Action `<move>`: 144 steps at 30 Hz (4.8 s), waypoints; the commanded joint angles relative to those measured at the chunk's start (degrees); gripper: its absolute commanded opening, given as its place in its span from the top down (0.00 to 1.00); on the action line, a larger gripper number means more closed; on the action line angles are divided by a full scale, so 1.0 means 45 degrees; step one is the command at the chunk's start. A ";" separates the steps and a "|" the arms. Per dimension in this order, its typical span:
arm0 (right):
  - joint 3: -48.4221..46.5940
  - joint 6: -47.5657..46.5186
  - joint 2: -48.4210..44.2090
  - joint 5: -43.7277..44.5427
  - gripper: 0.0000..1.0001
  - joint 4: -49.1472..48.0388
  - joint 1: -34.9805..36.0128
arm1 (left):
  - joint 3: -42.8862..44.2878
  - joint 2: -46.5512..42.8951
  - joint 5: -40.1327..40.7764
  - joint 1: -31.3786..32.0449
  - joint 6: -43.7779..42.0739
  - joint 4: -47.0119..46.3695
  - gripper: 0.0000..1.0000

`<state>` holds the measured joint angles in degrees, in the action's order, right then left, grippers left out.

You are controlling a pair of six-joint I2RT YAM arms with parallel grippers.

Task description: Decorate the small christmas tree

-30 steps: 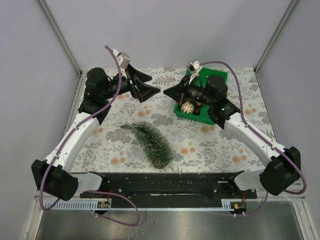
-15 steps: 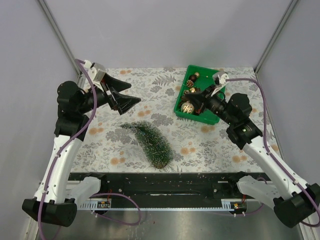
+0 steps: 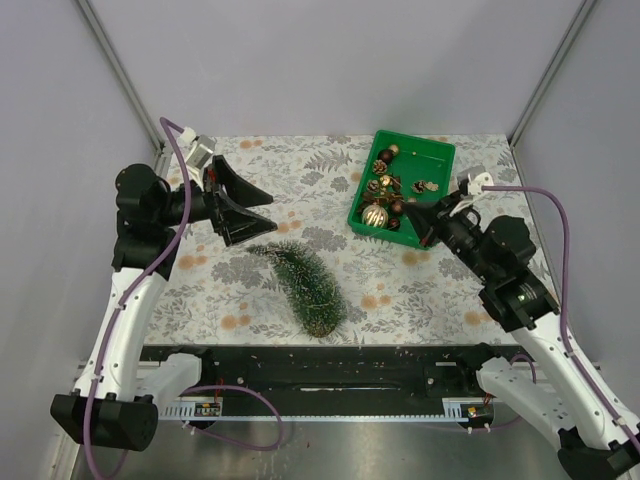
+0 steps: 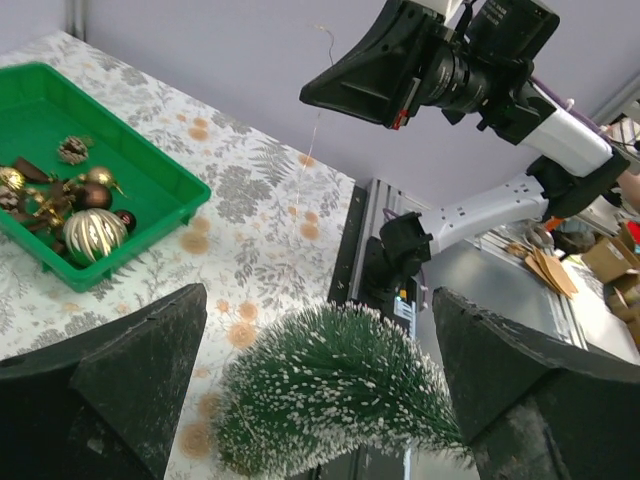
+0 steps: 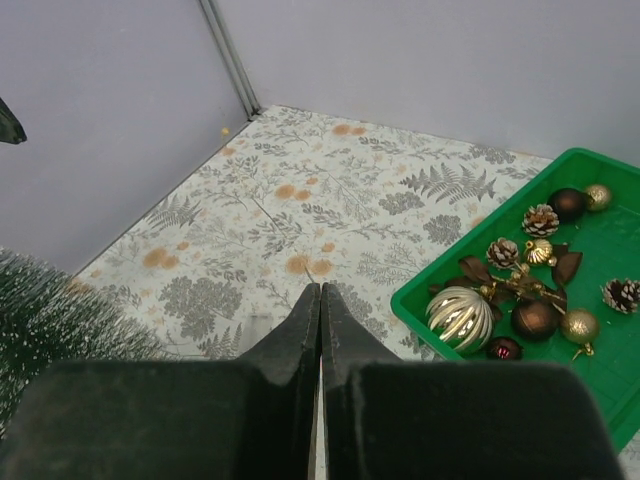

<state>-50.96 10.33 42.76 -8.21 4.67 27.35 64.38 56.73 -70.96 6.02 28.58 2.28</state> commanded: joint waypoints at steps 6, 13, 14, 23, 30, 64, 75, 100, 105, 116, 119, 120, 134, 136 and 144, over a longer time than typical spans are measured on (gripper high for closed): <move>-0.0706 -0.0049 -0.2156 -0.2058 1.00 0.2516 -0.0044 | -0.0185 -0.0302 -0.1322 -0.0732 0.1560 -0.1740 0.01; -0.1644 0.0088 -0.2199 -0.6395 1.00 0.3202 -0.0024 | -0.0205 -0.0438 -0.0600 -0.0948 0.0741 -0.0725 0.01; -0.1722 0.0107 -0.2102 -0.6689 1.00 0.3124 -0.0043 | -0.0186 -0.0477 -0.0444 -0.0948 0.0527 -0.0529 0.01; -0.2269 0.0147 -0.0891 -0.8546 1.00 0.2244 0.0209 | -0.0361 -0.0907 0.1743 -0.0948 -0.0881 0.1542 0.04; -0.3419 -0.2834 0.1118 -0.3912 1.00 0.3686 0.5882 | -0.0128 -0.0655 0.3305 -0.0948 -0.1935 0.2986 0.06; -0.6877 -0.7665 1.1627 1.0530 0.81 -0.1543 1.3511 | -0.0146 -0.0614 0.4734 -0.0928 -0.3167 0.4571 0.12; -0.6918 -0.6476 1.0832 0.8997 0.41 -0.1115 1.3843 | -0.0146 -0.1044 0.4986 -0.0948 -0.4338 0.5526 0.06; -0.6956 -0.4189 0.6612 0.5924 0.07 0.0641 1.3882 | 0.0362 -0.1219 0.6472 -0.1142 -0.5413 0.6543 0.01; -0.6723 -0.4463 0.5188 0.7076 0.07 0.1052 1.3882 | 0.0127 -0.1318 0.6355 -0.1299 -0.5511 0.6680 0.01; -0.6060 -0.4775 0.2627 0.8189 0.08 0.1755 1.3882 | 0.0127 -0.1220 0.6394 -0.1729 -0.5491 0.6914 0.01; -0.5514 -0.4931 0.2237 0.8658 0.08 0.1775 1.3902 | 0.0088 -0.1356 0.6413 -0.1865 -0.5608 0.7050 0.01; -0.5318 -0.5009 0.2139 0.9027 0.08 0.1795 1.3882 | 0.0107 -0.1395 0.6413 -0.1904 -0.5705 0.7167 0.01; -0.4184 -0.3624 0.2900 0.8561 0.18 0.2049 1.0781 | 0.0713 -0.1122 0.5320 -0.3739 -0.6272 0.9277 0.01; -0.4144 -0.3118 0.2763 0.8427 0.20 0.2068 0.9670 | 0.0557 -0.1103 0.5358 -0.3935 -0.6563 0.9336 0.01; -0.4301 -0.0011 0.3699 0.5593 0.21 0.2986 0.4900 | 0.0186 -0.0088 0.6294 -0.3955 -0.6584 0.9278 0.01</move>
<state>-69.17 2.04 57.30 23.42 16.93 54.00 65.52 54.59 -44.58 -11.44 0.01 44.51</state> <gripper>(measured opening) 0.792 0.988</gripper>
